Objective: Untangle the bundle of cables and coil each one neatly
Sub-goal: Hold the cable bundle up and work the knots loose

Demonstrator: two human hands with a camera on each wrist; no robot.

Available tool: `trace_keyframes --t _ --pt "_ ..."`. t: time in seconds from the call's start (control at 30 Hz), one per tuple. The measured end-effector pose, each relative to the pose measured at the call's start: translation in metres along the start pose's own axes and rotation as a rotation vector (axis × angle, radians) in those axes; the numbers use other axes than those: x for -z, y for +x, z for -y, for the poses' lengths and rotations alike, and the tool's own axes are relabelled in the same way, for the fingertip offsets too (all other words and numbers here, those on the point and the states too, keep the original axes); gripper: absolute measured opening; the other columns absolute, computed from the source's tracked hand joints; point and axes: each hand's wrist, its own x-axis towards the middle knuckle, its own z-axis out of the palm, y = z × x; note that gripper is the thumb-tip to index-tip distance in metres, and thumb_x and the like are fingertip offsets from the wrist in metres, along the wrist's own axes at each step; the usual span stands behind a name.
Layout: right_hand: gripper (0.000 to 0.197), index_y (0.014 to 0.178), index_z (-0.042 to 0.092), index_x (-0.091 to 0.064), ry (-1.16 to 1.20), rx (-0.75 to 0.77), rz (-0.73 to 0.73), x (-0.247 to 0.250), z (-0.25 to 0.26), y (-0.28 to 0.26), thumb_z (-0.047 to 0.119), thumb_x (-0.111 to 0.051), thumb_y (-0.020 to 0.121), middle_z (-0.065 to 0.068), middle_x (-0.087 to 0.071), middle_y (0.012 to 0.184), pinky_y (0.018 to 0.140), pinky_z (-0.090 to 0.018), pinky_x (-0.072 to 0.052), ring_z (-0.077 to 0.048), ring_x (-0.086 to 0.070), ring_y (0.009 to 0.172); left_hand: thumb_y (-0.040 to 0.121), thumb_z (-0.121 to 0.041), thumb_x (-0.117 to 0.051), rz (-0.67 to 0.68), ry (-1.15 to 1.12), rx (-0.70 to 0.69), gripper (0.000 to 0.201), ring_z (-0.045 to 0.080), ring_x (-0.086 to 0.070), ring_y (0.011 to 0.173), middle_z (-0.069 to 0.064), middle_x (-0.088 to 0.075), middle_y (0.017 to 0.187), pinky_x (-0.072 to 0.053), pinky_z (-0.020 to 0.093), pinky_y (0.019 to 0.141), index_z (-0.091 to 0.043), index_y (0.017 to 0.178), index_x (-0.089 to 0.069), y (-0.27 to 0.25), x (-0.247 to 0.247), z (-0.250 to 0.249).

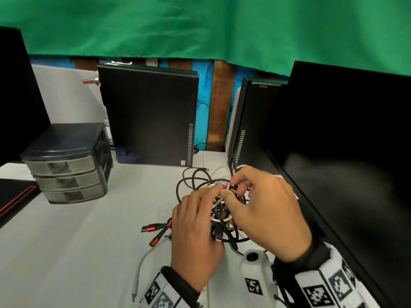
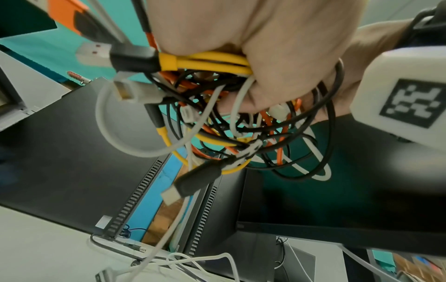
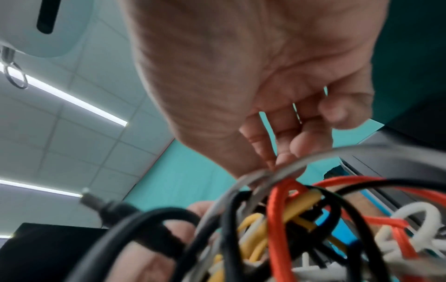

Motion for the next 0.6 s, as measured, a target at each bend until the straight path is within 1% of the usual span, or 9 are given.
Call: trace_keyframes --t 0.07,0.13,0.2,0.27,0.33,0.4,0.47,0.53,0.6 --pt "0.010 0.079 0.027 -0.066 -0.092 0.030 0.048 0.005 -0.005 0.002 0.036 -0.068 0.084 0.010 -0.061 0.067 0.063 -0.024 -0.041 -0.006 -0.052 0.066 0.061 0.001 -0.069 0.009 0.022 -0.014 0.089 0.015 -0.050 0.115 -0.013 -0.051 0.125 -0.045 0.037 0.091 -0.032 0.140 -0.042 0.001 0.001 -0.002" --pt "0.011 0.077 0.024 -0.067 -0.129 0.065 0.052 0.005 -0.009 0.003 0.026 -0.067 0.087 0.010 -0.059 0.067 0.062 -0.023 -0.041 -0.007 -0.052 0.065 0.063 -0.003 -0.066 0.020 0.038 -0.015 0.086 0.015 -0.050 0.116 -0.013 -0.050 0.126 -0.045 0.038 0.094 -0.032 0.140 -0.041 0.001 0.002 -0.004" --pt "0.012 0.078 0.023 -0.065 -0.061 0.090 -0.061 0.005 -0.010 0.004 0.018 -0.067 0.090 0.011 -0.056 0.069 0.061 -0.020 -0.042 -0.006 -0.052 0.066 0.061 -0.003 -0.069 0.045 0.051 0.004 0.093 0.015 -0.048 0.119 -0.013 -0.049 0.129 -0.044 0.038 0.099 -0.031 0.143 -0.037 0.000 0.002 -0.004" --pt "0.010 0.084 0.018 -0.063 0.096 0.093 -0.269 0.007 -0.011 0.007 0.014 -0.064 0.093 0.010 -0.059 0.072 0.061 -0.022 -0.048 -0.008 -0.057 0.067 0.059 -0.002 -0.074 0.076 0.094 0.032 0.100 0.015 -0.047 0.120 -0.011 -0.049 0.130 -0.042 0.037 0.102 -0.030 0.145 -0.033 0.001 0.002 -0.001" --pt "0.010 0.090 0.016 -0.060 0.313 0.061 -0.374 0.011 -0.011 0.010 0.007 -0.060 0.095 0.005 -0.061 0.072 0.061 -0.022 -0.051 -0.011 -0.061 0.069 0.061 -0.007 -0.076 0.088 0.138 0.056 0.095 0.016 -0.047 0.117 -0.009 -0.051 0.128 -0.042 0.037 0.100 -0.029 0.144 -0.034 0.004 0.002 0.002" --pt "0.017 0.096 0.015 -0.058 0.582 -0.036 -0.290 0.015 -0.011 0.013 -0.001 -0.056 0.094 -0.002 -0.065 0.071 0.060 -0.023 -0.053 -0.011 -0.063 0.063 0.062 -0.010 -0.077 0.104 0.161 0.066 0.092 0.018 -0.049 0.113 -0.009 -0.052 0.124 -0.044 0.037 0.094 -0.029 0.142 -0.037 0.005 0.003 0.007" --pt "0.020 0.104 0.017 -0.058 0.728 -0.152 -0.066 0.018 -0.010 0.014 0.000 -0.059 0.094 -0.004 -0.066 0.067 0.056 -0.022 -0.050 -0.008 -0.060 0.053 0.058 -0.008 -0.078 0.131 0.170 0.068 0.094 0.018 -0.050 0.109 -0.009 -0.052 0.120 -0.044 0.035 0.090 -0.029 0.140 -0.038 0.004 0.004 0.011" --pt "0.018 0.108 0.026 -0.062 0.565 -0.178 0.105 0.013 -0.014 0.014 0.020 -0.068 0.092 -0.002 -0.066 0.065 0.054 -0.023 -0.050 -0.004 -0.057 0.048 0.057 -0.008 -0.077 0.140 0.171 0.040 0.092 0.017 -0.050 0.107 -0.010 -0.053 0.119 -0.044 0.034 0.089 -0.029 0.138 -0.040 0.004 0.004 0.011" --pt "0.019 0.106 0.035 -0.068 0.145 -0.074 0.147 0.005 -0.019 0.011 0.044 -0.067 0.090 0.006 -0.068 0.068 0.064 -0.029 -0.053 -0.003 -0.060 0.056 0.059 -0.006 -0.074 0.139 0.162 0.003 0.087 0.015 -0.049 0.108 -0.012 -0.054 0.119 -0.044 0.033 0.089 -0.029 0.136 -0.043 0.004 0.004 0.010"
